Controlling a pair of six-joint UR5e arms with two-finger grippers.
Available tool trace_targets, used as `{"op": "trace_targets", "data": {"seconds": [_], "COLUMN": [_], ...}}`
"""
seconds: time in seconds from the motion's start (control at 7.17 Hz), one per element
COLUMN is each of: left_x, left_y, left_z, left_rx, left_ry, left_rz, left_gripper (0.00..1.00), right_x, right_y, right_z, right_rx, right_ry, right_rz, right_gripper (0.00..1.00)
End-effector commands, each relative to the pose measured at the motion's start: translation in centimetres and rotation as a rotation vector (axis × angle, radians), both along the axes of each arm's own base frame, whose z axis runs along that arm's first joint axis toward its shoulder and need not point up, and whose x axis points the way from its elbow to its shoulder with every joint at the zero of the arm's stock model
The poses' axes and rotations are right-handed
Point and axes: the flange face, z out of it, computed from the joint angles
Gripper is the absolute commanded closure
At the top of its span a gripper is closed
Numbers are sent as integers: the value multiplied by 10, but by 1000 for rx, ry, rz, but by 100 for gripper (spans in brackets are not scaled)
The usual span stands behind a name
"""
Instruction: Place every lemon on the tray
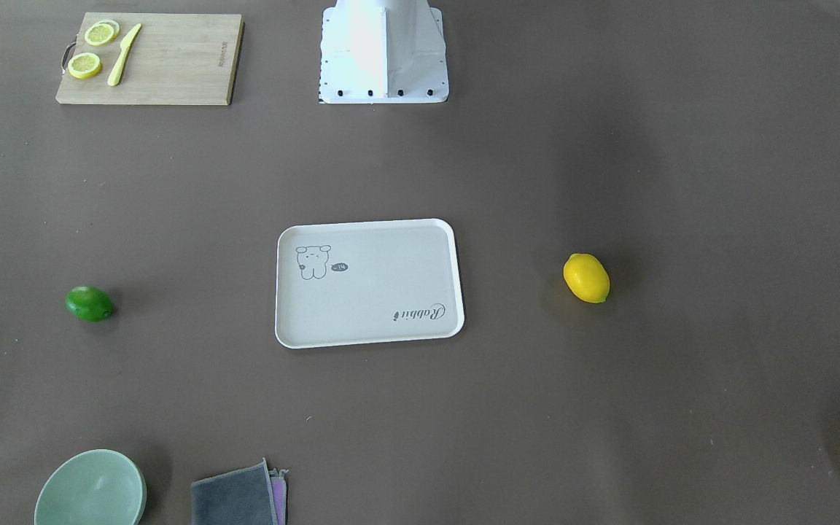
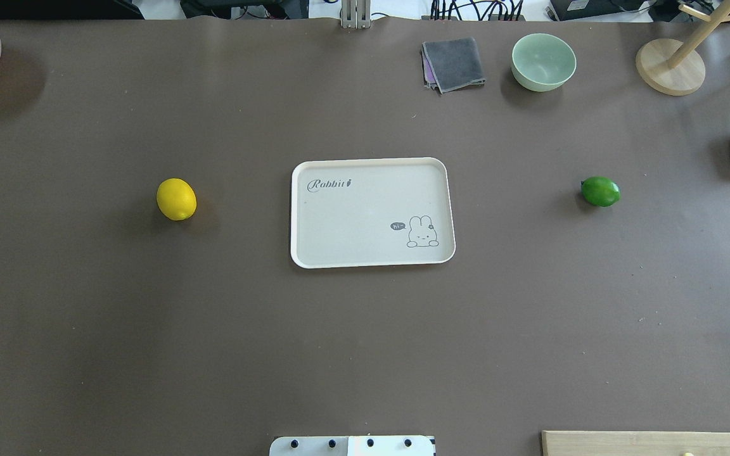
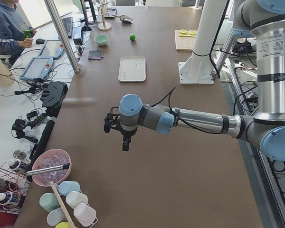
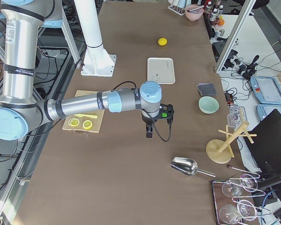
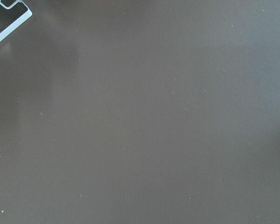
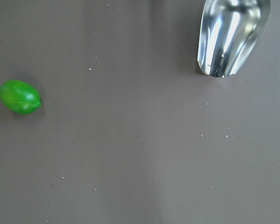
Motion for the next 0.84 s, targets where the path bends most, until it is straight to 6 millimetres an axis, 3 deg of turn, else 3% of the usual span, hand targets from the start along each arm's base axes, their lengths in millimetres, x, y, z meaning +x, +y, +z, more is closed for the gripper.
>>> {"op": "trace_targets", "data": {"seconds": [0.0, 0.28, 0.56, 0.7], "left_x": [-2, -3, -1, -2], "left_y": [4, 5, 1, 0], "left_z": [-33, -29, -55, -55], "left_rx": [60, 47, 104, 99], "left_ry": [-3, -2, 7, 11], "left_rz": [-9, -15, -11, -9], "left_gripper": [2, 2, 2, 2], "right_x": [7, 14, 20, 26], "right_y": [19, 19, 20, 21], "right_z": [25, 32, 40, 46], "right_rx": [-47, -39, -37, -11], "right_ry": [25, 113, 115, 115], "right_rz": [10, 23, 18, -5], "right_gripper": [0, 0, 0, 0]}}
